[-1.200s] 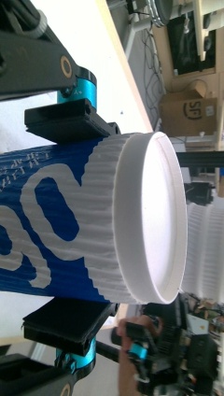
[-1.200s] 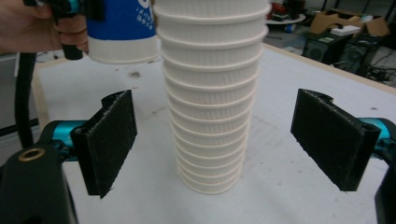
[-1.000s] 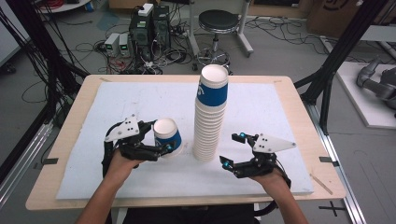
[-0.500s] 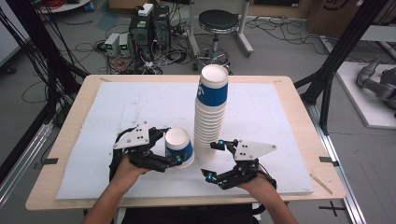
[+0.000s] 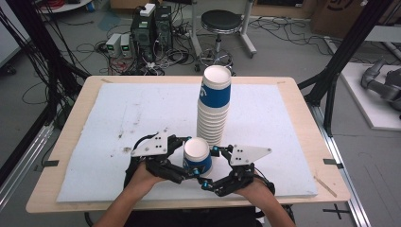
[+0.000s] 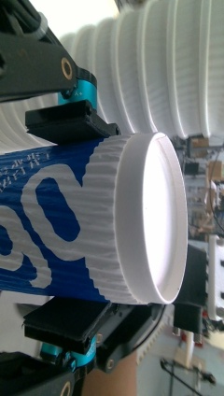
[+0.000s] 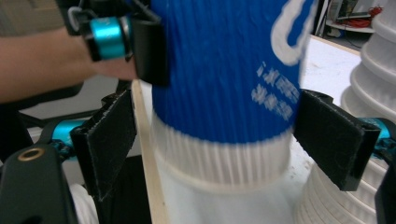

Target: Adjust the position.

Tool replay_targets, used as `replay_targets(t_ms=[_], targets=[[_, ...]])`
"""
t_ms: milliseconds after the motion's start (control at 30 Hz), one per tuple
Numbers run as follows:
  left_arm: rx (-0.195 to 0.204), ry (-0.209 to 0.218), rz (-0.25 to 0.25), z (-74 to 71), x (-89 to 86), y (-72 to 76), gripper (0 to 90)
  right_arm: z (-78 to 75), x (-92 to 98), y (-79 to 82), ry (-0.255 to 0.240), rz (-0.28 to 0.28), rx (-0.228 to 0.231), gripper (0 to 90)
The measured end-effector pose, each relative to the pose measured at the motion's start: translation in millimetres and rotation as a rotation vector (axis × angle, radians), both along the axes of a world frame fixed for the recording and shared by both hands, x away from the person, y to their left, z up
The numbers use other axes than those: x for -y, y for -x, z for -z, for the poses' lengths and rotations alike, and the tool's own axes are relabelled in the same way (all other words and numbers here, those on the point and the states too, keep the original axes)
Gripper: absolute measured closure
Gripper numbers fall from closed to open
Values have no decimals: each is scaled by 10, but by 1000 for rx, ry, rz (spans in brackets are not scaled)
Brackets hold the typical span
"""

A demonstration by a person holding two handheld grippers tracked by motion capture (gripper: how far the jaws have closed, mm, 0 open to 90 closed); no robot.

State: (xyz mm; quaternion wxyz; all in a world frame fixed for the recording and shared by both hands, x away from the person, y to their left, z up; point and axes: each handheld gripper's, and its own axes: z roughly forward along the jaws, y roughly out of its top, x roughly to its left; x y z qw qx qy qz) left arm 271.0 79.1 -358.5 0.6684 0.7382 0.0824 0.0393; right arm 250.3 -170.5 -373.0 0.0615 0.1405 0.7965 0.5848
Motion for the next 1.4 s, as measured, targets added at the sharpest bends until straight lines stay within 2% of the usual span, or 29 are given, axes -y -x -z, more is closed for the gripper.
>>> replay_targets(t_ms=[100,200,267,400,467,600,667,733,767,867,933,1000,1067,1100,1200,1333,1400], targets=[[-3,0,20,3,57,-3,267,5,-14,-26,-29,-6,-19,176],[4,-17,23,11,71,-2,278,-12,21,-41,10,-8,-2,256],[4,-36,28,23,95,-1,280,-33,41,-41,44,-14,2,275],[5,-98,42,2,124,-3,266,-57,64,-36,130,-22,33,286],[0,-110,35,-18,110,-6,226,-75,86,-32,160,-12,43,285],[7,-123,40,-33,87,-17,221,-86,125,-42,190,-3,51,285],[19,-139,45,-25,107,-18,224,-68,99,-42,218,-18,54,284],[11,-136,61,-19,124,-17,237,-46,59,-30,246,-34,63,282],[25,-138,81,-22,132,-7,291,-42,46,-25,244,-37,55,281],[20,-106,87,-51,113,-19,294,-29,54,-20,207,-46,55,247],[8,-51,89,-71,79,-32,294,-6,85,-24,118,-38,55,211],[2,5,96,-91,65,-28,296,34,103,-42,29,-32,22,167],[3,21,90,-103,59,-31,297,63,94,-63,-3,-31,-14,171],[-6,31,91,-102,53,-38,298,61,100,-69,-13,-39,-15,200],[-28,33,87,-92,53,-50,296,11,128,-61,13,-41,17,248],[8,-41,69,-85,84,-19,265,-47,171,-56,100,-43,56,266],[6,-60,63,-80,84,-24,245,-79,205,-54,130,-37,71,269]])
